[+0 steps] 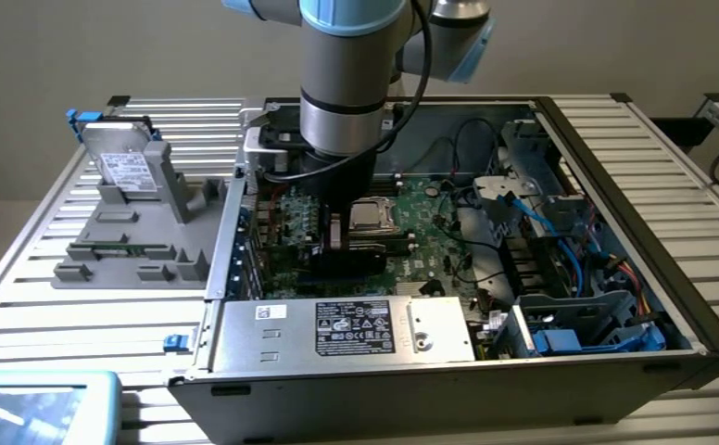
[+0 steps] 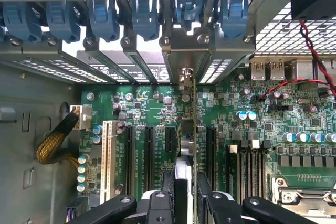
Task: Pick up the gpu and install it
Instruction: 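Insert the gpu into the slot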
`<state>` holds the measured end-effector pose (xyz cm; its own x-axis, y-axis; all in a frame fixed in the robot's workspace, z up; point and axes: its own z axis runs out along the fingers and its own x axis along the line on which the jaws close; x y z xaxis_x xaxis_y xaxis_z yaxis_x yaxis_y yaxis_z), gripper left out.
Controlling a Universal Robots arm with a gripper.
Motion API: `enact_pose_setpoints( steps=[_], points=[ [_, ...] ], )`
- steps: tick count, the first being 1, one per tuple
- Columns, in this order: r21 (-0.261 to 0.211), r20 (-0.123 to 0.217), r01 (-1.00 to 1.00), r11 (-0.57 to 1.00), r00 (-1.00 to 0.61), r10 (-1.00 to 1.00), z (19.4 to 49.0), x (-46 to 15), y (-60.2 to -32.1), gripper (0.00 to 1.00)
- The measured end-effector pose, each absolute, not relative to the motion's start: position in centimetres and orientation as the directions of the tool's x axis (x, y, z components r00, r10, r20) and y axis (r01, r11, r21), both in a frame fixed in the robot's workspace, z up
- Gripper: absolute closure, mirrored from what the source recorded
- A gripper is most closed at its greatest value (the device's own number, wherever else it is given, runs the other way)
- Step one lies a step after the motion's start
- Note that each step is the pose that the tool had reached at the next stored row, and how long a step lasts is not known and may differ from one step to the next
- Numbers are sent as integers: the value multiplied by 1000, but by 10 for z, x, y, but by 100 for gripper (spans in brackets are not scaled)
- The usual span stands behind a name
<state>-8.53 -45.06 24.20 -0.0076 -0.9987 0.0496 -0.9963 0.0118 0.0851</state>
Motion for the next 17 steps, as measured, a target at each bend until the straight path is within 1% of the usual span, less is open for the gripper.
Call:
enact_pose_setpoints(
  steps=[17],
  points=[
    [85, 49, -996, 13, -8, -999, 240, -85, -451, 72]
  ],
)
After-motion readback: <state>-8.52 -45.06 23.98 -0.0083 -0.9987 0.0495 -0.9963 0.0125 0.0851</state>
